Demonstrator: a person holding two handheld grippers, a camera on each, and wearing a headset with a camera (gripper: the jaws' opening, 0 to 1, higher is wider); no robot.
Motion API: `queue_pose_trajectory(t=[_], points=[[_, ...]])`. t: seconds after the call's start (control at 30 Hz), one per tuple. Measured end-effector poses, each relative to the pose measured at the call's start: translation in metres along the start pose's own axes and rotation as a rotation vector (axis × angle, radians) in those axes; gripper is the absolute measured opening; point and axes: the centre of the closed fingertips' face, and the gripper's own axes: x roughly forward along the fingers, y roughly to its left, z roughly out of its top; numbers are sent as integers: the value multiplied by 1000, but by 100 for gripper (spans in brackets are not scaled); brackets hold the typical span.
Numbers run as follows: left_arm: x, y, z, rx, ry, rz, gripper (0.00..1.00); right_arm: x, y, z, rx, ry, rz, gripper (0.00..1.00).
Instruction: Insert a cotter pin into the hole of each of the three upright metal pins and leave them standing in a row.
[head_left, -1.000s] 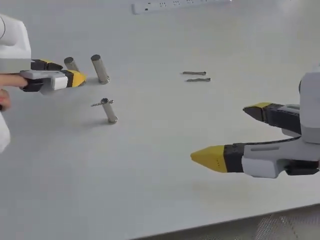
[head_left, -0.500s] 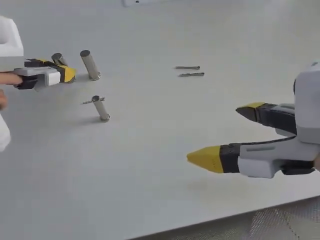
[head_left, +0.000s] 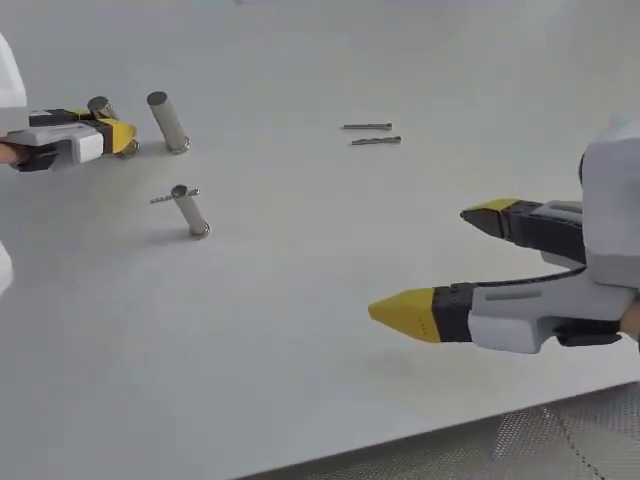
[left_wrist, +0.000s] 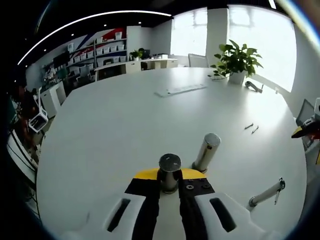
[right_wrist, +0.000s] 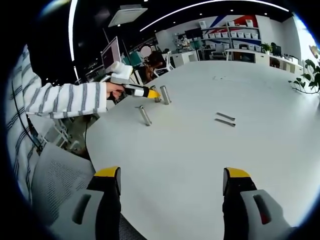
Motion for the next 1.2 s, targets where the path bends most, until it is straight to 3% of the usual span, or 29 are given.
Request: queue_pose_trajectory(t=[0.17,0.2,0.23,0.33,0.5,0.6,0.63,0.97,1.2], points=[[-6,3,-2,-19,16,30,9,-1,0,1,6,-7,0,82],[-8,4,-3,-86,16,43,9,-1,0,2,6,-9,-1,82],[-11,5,-1,-130,-2,47,9,-2,0,2,6,-11,0,82],[-24,8,6,-104,-22,69,9,-2,-1,4,3,-24,-5,82],[-55,11,26,-135,-92,132,9,-10,-6,13,1,-51,-28,82],[-64,20,30,-158,-115,154,9,-14,-8,17,1,-73,-34,82],[-71,18,32,-184,-131,163,9,-15,-8,19,0,-79,-36,82],[-95,-13,34,-159,-146,169,9,-22,-6,29,-7,-116,-25,83],[-107,-57,46,-131,-178,106,9,-27,-2,33,-26,-134,-11,82]])
